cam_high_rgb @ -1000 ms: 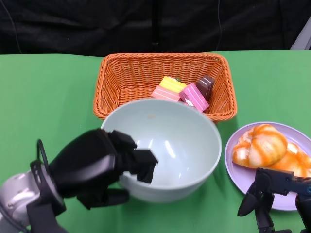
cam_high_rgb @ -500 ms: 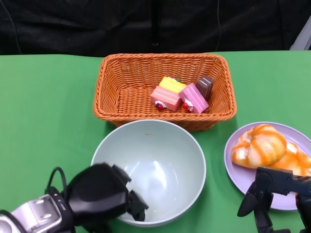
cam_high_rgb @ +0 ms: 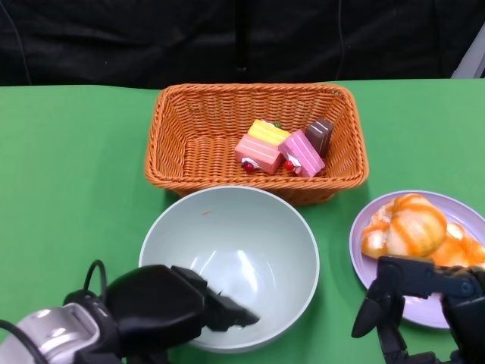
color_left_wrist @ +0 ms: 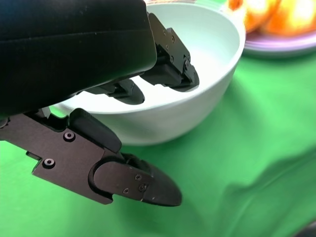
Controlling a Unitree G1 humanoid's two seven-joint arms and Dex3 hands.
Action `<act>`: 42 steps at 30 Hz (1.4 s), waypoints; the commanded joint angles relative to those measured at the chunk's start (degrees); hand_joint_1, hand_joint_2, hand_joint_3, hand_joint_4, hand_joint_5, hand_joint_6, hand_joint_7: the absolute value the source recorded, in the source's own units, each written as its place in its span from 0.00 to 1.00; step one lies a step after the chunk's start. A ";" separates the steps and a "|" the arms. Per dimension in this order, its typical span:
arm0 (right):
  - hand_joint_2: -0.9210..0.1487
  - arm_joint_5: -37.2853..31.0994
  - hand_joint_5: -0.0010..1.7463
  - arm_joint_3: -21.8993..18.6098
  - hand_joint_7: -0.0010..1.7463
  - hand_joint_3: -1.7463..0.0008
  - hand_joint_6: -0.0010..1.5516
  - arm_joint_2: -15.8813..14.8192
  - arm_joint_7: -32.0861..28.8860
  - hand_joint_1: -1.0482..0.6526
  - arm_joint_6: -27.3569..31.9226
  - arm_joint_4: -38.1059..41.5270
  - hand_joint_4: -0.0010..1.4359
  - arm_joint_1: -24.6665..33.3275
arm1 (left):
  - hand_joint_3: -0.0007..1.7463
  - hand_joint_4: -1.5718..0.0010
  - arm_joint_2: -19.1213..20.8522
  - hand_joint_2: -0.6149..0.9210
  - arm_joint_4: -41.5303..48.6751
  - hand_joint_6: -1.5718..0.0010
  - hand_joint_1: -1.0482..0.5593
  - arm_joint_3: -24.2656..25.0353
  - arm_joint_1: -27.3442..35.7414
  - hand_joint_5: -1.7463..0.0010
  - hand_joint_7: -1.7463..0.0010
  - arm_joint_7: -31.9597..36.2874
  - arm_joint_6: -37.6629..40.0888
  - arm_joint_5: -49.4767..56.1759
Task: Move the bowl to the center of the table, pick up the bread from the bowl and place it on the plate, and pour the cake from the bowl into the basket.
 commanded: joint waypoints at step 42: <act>0.66 4.84 1.00 5.55 0.95 0.00 0.55 3.74 -3.31 0.72 -3.20 10.13 0.73 0.28 | 0.91 0.39 -26.23 0.62 -7.69 0.46 0.67 13.29 25.53 0.01 0.10 17.65 2.78 -41.34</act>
